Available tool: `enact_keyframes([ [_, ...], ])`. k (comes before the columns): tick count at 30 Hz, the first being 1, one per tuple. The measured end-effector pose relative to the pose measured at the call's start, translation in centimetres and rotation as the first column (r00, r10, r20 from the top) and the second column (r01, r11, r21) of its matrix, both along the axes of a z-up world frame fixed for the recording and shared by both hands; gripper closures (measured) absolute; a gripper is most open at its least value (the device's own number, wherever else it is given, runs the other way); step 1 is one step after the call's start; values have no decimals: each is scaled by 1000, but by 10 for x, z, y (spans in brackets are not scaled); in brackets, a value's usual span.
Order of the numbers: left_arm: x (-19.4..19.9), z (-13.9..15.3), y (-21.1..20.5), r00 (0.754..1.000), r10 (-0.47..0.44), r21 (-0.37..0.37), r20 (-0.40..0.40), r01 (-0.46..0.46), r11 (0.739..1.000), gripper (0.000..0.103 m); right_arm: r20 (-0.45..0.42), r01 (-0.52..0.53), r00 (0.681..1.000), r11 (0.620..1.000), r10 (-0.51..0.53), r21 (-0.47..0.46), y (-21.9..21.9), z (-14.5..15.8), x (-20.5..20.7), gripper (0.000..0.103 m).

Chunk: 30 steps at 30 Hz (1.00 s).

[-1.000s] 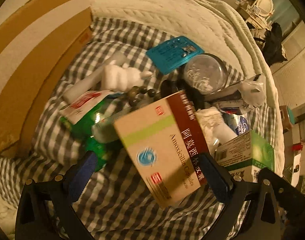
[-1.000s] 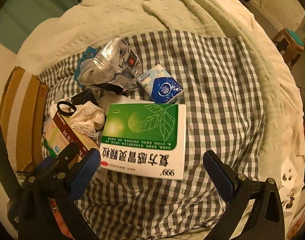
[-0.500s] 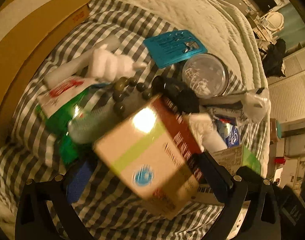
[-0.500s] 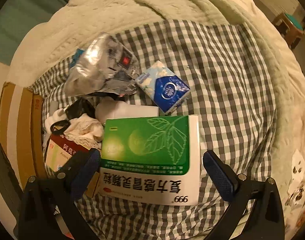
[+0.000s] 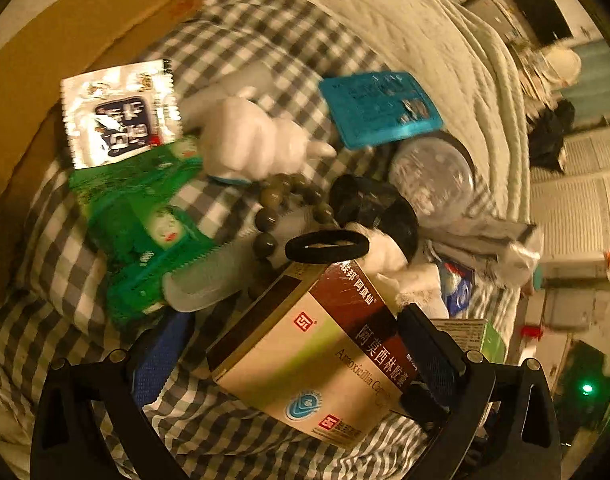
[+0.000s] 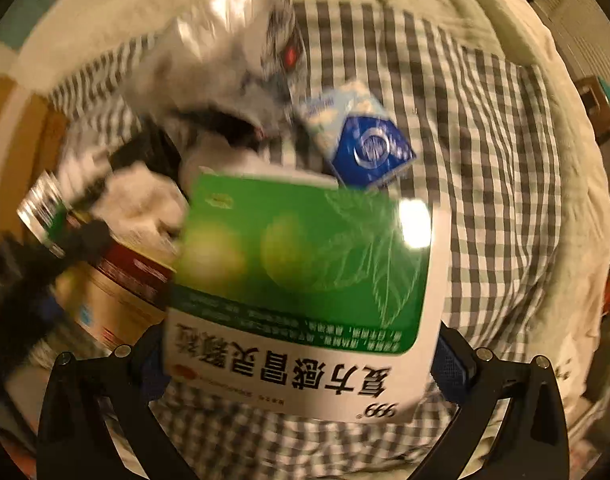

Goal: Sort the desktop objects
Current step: 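Close left tool on amoxicillin box while right tool grasps green-and-white box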

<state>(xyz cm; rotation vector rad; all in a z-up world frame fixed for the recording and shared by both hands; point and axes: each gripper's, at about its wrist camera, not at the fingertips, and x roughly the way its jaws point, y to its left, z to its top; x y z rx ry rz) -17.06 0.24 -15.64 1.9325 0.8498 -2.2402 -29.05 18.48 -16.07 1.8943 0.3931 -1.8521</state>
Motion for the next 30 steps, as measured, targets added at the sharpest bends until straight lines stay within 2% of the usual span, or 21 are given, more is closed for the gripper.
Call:
enact_keyframes([
  [2,-2,0,7,998,-60,4,0,60,998,0,11,-16,1000,1000,16,8,8,-4,0,1],
  [4,-2,1,14,994,-111,-4,-13,111,994,0,4,-31,1000,999,31,20,19,-5,-3,9],
  [6,1,7,20,989,-143,-62,-44,140,988,6,-12,-29,1000,999,29,30,30,-3,-7,9],
  [8,5,17,27,979,-185,-105,-91,175,979,20,-20,-15,1000,1000,16,23,43,1,-12,9],
  [10,7,20,33,971,-221,-107,-90,211,972,29,-18,3,1000,1000,-3,20,54,4,-15,9],
  [14,14,29,46,954,-281,-117,-110,268,956,63,-33,6,999,1000,-6,18,66,11,-11,9],
  [16,17,32,56,938,-331,-134,-106,316,939,72,-40,1,999,1000,0,12,68,16,-8,10],
  [19,30,33,64,925,-370,-95,-88,362,928,72,-46,-2,999,1000,2,-3,69,22,-3,10],
  [21,40,29,61,926,-375,-78,-45,371,925,67,-53,-12,999,1000,12,-16,68,27,1,9],
  [23,47,20,58,932,-362,-77,-11,360,930,47,-57,-18,998,1000,17,-23,67,30,1,9],
  [25,55,14,53,941,-337,-72,0,336,939,41,-54,-19,998,999,17,-30,62,32,6,10],
  [26,57,11,51,945,-326,-60,7,326,944,33,-52,-20,998,999,18,-31,65,33,13,9],
  [28,59,5,49,951,-307,-46,25,308,950,26,-45,-24,999,999,23,-27,71,29,17,9],
  [30,60,2,50,953,-302,-39,26,303,952,23,-37,-24,999,999,23,-22,78,24,20,9],
])
